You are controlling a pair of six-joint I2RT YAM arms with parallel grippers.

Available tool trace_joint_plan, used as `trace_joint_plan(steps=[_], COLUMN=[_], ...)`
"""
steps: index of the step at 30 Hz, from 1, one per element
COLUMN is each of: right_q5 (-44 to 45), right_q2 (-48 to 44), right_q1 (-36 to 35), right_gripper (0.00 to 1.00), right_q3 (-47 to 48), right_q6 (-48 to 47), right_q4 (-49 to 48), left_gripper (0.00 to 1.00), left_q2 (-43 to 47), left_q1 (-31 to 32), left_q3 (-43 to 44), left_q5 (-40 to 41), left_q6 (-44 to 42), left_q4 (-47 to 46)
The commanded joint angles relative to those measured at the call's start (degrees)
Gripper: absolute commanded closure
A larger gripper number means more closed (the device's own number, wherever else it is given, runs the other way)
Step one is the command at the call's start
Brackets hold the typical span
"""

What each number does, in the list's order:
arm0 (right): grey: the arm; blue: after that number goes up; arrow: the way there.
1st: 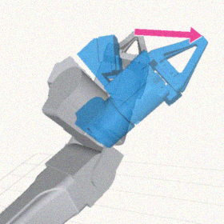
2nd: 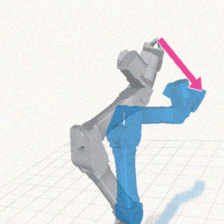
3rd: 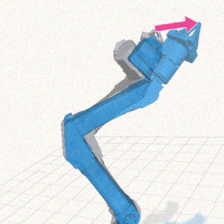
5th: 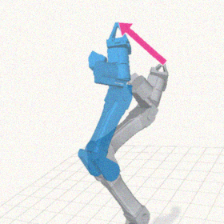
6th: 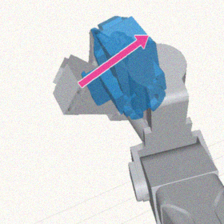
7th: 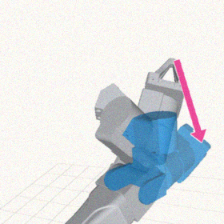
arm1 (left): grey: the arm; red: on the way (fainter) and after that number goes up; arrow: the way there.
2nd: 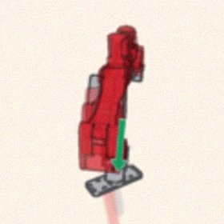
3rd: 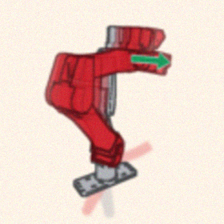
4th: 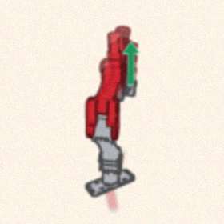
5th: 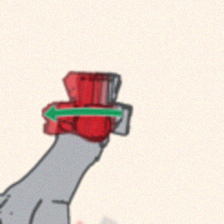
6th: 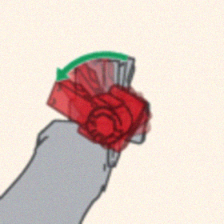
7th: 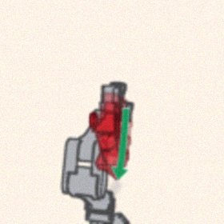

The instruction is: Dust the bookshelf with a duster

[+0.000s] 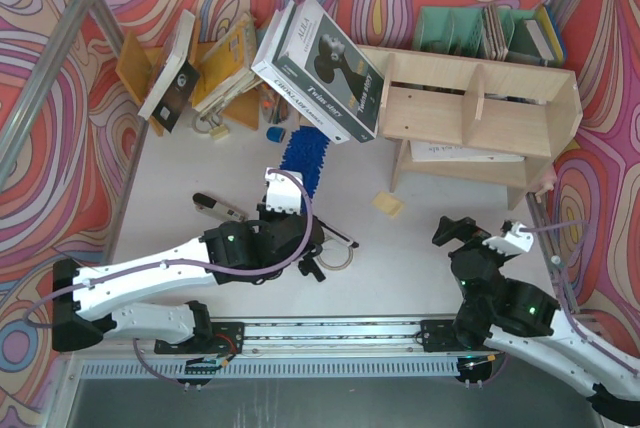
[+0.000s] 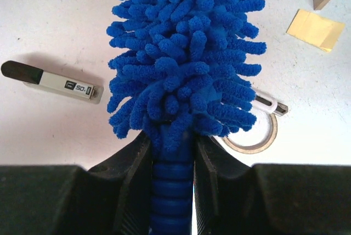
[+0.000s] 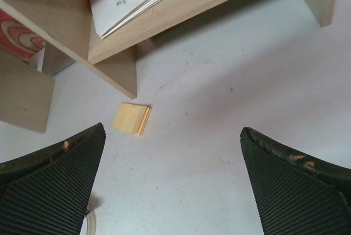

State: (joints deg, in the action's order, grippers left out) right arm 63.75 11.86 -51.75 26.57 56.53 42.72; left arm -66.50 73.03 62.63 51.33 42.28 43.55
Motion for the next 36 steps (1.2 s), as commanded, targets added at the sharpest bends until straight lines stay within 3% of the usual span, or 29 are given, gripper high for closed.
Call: trace_joint_plan(steps=[1, 5, 14, 25, 36], right_q5=[-1.71, -2.03, -0.56, -0.12, 0.12], right_q2=[-1.83, -0.65, 3.37, 4.02, 5.02], right_q1=[-0.28, -0.23, -0.27, -0.26, -0.24], right_gripper=[0.01, 0.01, 0.01, 0.01, 0.01], right_q3=[-3.47, -4.83, -4.04, -3.86, -3.89], right_q6=[-12.57, -15.23, -12.76, -12.40, -11.88], right_q4=[-14.43, -18.13, -16.61, -16.39, -16.24], left_gripper=[1.00, 1.00, 1.00, 1.00, 1.00], left_q2=[0.01, -2.98, -7.54, -1.59, -5.81], left_q1=[-1.84, -1.82, -1.64, -1.73, -1.67], left_q3=[-1.49, 0.18, 3.61, 0.14, 1.39], left_q5=[2.74, -2.56, -7.72, -1.19, -6.11], left_q6=[1.98, -1.16, -2.91, -3.02, -1.86], left_q4=[1.49, -2.86, -9.23, -2.81, -5.53])
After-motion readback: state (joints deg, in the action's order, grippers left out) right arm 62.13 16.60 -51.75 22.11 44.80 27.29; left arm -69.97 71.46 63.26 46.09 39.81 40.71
